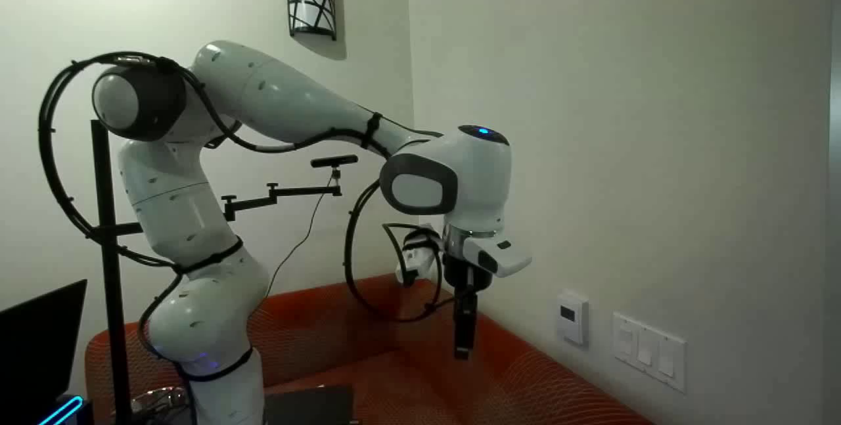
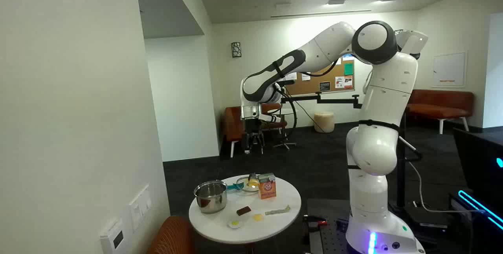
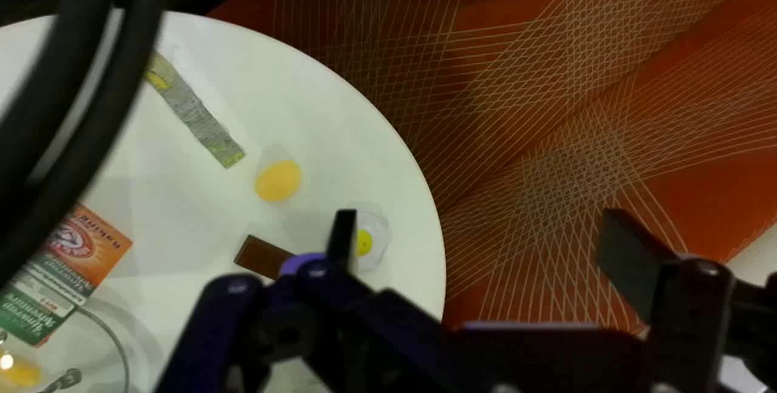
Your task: Pour the contents in the box into the pot
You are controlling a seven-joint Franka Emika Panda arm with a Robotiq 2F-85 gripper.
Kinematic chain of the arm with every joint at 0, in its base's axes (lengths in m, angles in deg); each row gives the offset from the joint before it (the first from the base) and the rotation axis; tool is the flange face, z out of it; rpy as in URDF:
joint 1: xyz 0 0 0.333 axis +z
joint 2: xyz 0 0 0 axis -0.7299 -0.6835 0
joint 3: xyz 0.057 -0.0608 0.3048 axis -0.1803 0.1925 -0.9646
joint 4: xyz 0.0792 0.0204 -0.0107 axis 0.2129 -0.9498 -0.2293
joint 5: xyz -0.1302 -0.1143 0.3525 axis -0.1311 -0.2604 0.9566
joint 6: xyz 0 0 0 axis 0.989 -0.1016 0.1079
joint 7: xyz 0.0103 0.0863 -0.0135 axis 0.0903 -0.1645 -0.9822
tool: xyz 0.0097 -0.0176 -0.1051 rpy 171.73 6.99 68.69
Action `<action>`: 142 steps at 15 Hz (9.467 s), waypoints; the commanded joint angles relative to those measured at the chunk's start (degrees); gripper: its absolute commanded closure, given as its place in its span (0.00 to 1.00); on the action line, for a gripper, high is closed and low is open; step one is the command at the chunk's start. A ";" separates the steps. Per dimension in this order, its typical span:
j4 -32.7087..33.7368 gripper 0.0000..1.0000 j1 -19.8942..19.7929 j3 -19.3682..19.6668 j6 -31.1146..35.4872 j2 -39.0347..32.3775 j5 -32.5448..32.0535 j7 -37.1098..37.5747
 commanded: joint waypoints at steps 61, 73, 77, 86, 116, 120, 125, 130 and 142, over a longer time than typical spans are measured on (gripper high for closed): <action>16.64 0.00 -8.71 5.94 -15.72 -11.97 -15.40 -50.28; 23.24 0.00 -14.90 4.98 -3.72 -26.75 -16.74 -49.62; 23.92 0.00 -15.66 4.01 -1.46 -30.19 -17.62 -48.81; 26.18 0.00 -16.86 1.41 2.81 -35.60 -15.60 -46.63; 20.47 0.00 -21.12 -1.71 15.01 -40.45 -11.11 -45.32; 18.97 0.00 -21.14 -1.88 16.51 -40.89 -11.30 -45.31; 17.89 0.00 -21.40 -2.00 18.46 -41.62 -11.31 -45.33; 17.36 0.00 -22.01 -2.25 20.24 -42.00 -10.99 -45.60; 17.73 0.00 -23.46 -2.33 22.40 -43.38 -11.28 -44.85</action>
